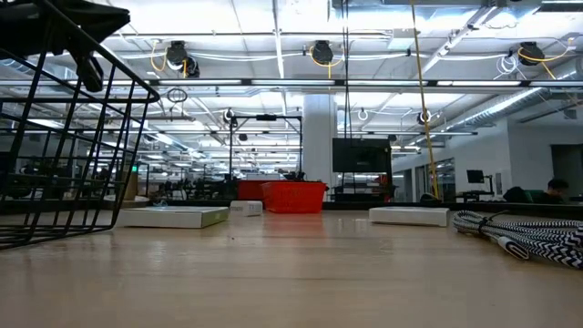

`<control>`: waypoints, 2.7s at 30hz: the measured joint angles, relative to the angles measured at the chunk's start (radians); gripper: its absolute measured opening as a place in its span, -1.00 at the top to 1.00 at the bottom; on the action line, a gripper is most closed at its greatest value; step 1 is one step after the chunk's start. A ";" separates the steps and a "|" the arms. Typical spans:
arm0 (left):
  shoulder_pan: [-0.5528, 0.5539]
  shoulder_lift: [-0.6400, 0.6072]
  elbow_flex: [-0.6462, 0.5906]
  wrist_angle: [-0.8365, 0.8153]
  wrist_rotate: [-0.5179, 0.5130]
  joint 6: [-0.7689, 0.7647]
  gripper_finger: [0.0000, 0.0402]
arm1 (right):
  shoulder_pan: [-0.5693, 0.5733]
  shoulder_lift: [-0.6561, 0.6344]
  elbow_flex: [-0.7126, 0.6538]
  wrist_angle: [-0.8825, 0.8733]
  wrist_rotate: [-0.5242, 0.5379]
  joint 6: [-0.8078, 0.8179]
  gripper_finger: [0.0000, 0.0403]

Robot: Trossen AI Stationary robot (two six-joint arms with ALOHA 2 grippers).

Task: Pick and place items into bin
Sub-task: Put the bottom white charger adapter into the red basket

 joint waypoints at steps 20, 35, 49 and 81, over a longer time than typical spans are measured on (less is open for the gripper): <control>0.000 0.000 0.000 0.019 -0.026 0.032 0.87 | 0.000 0.038 0.000 -0.135 -0.175 0.115 0.03; 0.000 0.000 0.000 -0.002 -0.026 0.022 0.87 | 0.022 0.071 0.000 -0.096 -0.228 0.133 0.03; 0.000 0.000 0.000 -0.002 -0.026 0.021 0.87 | 0.018 0.120 -0.002 -0.087 -0.256 0.064 0.30; 0.000 0.000 0.000 -0.007 -0.034 0.028 0.87 | -0.144 -0.011 -0.002 -0.097 0.149 -0.324 0.41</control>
